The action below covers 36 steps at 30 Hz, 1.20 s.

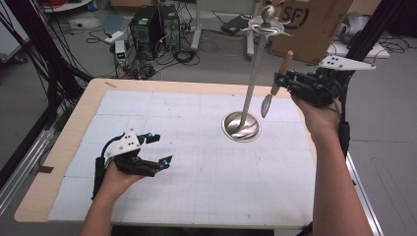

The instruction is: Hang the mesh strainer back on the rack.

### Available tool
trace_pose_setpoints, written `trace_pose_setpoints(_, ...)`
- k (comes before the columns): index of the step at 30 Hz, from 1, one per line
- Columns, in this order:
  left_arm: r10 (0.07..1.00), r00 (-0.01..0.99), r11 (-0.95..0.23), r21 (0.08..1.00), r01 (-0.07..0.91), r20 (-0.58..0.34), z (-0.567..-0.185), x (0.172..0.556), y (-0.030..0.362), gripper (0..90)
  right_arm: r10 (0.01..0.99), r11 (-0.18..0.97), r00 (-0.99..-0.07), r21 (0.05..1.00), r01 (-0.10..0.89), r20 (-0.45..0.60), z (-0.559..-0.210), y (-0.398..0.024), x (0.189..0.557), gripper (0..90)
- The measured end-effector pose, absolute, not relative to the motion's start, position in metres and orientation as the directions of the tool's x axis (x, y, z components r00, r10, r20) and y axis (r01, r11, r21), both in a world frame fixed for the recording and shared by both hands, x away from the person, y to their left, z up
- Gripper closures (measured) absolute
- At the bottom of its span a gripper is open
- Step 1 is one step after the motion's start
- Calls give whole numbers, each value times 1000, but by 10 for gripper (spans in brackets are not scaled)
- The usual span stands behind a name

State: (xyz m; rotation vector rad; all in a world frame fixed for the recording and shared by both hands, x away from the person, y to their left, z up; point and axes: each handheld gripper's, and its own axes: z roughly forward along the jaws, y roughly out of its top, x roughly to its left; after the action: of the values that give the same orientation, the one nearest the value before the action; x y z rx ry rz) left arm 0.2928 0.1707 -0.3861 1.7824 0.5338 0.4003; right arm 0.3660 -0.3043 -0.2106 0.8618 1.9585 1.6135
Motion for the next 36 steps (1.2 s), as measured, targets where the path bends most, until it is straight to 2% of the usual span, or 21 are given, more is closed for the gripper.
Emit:
trace_pose_setpoints(15, 545, 838, -221, 964, 151, -7, -386, 293, 170, 172, 767, 127, -641, 976, 177, 16, -180, -311, 383, 696)
trace_pose_setpoints(27, 543, 840, -236, 960, 151, 1, -387, 292, 169, 172, 800, 134, -600, 969, 208, 19, -179, -313, 394, 696)
trace_pose_setpoints(36, 537, 843, -246, 957, 153, 3, -387, 291, 167, 172, 794, 158, -608, 966, 206, -1, -178, -304, 398, 696)
